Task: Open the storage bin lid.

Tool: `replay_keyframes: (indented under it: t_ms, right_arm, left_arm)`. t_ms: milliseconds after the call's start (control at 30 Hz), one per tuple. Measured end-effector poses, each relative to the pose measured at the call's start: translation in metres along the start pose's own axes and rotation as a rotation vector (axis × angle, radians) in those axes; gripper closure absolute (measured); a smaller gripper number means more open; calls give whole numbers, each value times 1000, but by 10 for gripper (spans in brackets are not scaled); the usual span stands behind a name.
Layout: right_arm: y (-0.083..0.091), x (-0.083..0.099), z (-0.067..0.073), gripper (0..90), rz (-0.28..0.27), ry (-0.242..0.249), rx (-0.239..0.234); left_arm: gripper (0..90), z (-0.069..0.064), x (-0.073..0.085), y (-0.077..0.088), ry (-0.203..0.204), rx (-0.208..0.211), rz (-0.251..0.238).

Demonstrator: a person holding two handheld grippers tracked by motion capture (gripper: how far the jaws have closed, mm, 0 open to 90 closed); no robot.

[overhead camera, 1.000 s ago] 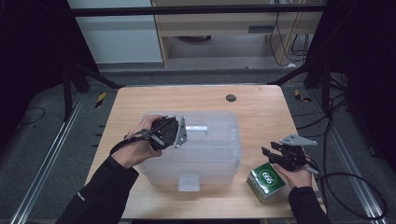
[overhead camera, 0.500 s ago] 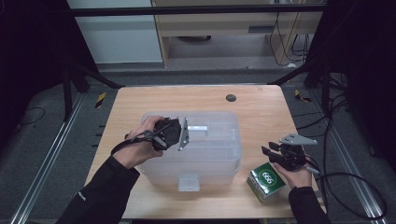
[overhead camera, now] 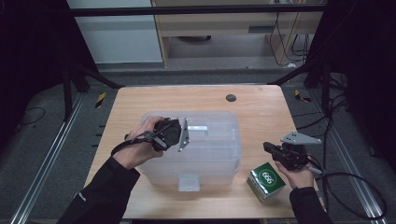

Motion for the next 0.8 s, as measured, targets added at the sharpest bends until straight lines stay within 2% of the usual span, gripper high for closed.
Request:
replay_keyframes:
  t_ms: [333, 500, 800]
  right_arm:
    - [0, -2, 6, 900, 27, 10, -12]
    - [2, -5, 9, 900, 21, 17, -10]
    - [5, -10, 20, 900, 24, 27, -43]
  left_arm:
    - [725, 1, 1, 0, 13, 6, -7]
    - [726, 2, -1, 1, -1, 2, 7]
    - [726, 4, -3, 1, -5, -7, 20]
Point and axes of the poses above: each handheld gripper's, and its own axes: y roughly backward along the jaws, x roughly out of its underside, z roughly to its left, the point moved 1 cm from there along -y, roughly forward along the jaws, and after that the axes turned 2 degrees about y, right-handed, at the moved point
